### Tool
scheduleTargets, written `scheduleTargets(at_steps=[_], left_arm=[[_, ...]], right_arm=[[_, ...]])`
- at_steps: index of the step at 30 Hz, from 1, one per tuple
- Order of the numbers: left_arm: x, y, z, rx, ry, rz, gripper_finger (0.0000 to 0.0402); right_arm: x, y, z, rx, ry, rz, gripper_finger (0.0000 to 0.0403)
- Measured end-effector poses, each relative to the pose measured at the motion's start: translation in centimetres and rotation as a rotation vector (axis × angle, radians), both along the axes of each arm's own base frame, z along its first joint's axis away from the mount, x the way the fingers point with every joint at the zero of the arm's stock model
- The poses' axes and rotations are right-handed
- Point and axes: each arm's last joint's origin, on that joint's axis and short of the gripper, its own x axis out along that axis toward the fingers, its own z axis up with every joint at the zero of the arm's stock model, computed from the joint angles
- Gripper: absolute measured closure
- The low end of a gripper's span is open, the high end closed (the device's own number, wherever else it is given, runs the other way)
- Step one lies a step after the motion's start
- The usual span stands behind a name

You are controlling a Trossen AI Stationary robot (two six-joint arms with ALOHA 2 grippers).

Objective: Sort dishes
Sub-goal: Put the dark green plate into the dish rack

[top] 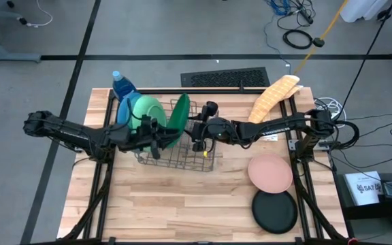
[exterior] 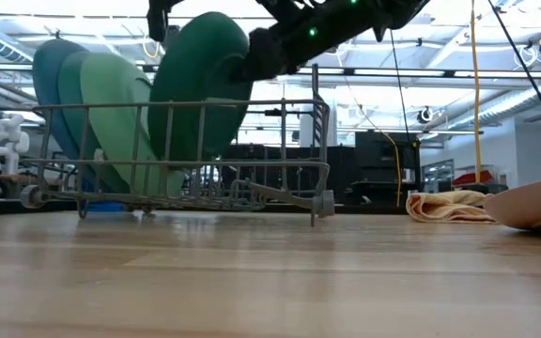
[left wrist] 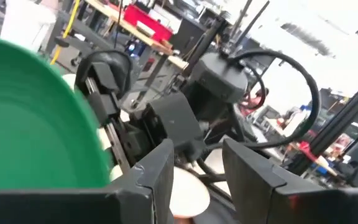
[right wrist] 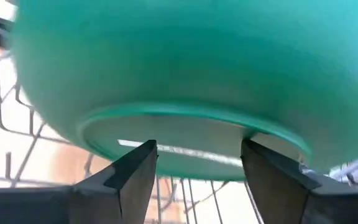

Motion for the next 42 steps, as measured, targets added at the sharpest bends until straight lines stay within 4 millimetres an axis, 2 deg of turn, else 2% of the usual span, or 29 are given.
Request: scheduleTargets(at_steps=[5,19,28,33,42], left_arm=[[-0.1,0.0,0.5,-0.002,-0.050,-0.017,0.0265],[-0.9,-0.6,1.5,-0.022,-0.117,-0.042,0.0265],[-2.2,-0.8,0.2,0.014,0.083,0.048,0.0265],[-2.7,-0.9,-0.2,0.010,0.136,0.082,0.0265],[-1.3,-1.3,-1.9,-0.019,0.220,0.087,0.0265]], right_arm=[[0.1,-0.2,0.4,-0.033,-0.021,0.004,0.0174],[-0.3,-4.1,0.3,-0.080,0.022,-0.075,0.0174],[-0.4,-4.4,0.2,-0.083,0.043,-0.079,0.0174],[-0.4,-4.6,0.2,-0.099,0.050,-0.081,0.0174],[-0.3,-5.0,1.0,-0.100,-0.040,-0.095,0.0174]])
